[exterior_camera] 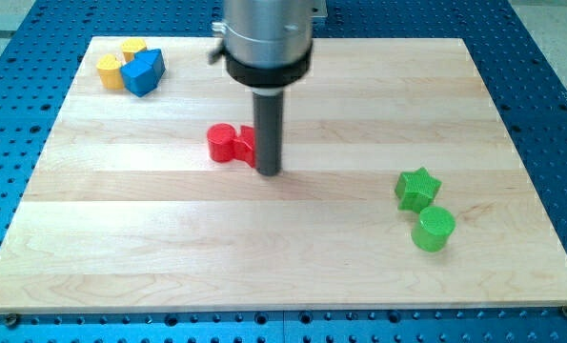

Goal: Push red blocks into the blue cube

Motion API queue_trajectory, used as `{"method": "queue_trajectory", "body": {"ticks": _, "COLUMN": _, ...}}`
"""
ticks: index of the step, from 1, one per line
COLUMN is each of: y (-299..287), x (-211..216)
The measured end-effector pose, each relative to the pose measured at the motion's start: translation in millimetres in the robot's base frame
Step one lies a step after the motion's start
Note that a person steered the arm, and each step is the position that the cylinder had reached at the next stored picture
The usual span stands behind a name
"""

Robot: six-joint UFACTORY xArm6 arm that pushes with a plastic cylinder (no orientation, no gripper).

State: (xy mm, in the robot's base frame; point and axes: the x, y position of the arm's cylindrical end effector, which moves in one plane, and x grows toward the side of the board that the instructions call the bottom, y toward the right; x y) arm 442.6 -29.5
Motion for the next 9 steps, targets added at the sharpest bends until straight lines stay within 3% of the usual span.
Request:
{"method": "queue_trajectory", "body": {"ticks": 2, "y": -95, "x": -17}}
{"method": "queue_trajectory", "body": {"ticks": 4, "y": -131, "x": -9}}
{"method": "queue_trajectory", "body": {"ticks": 5, "y": -152, "x": -40}}
{"method": "queue_trajectory", "body": {"ticks": 6, "y": -98, "x": 19}}
{"method": "queue_trajectory", "body": {"ticks": 7, "y": 24, "x": 41}}
{"method": "queue_trajectory", "body": {"ticks": 8, "y": 27, "x": 3}}
{"method": "queue_trajectory", "body": {"ticks": 9, "y": -28, "x": -23}}
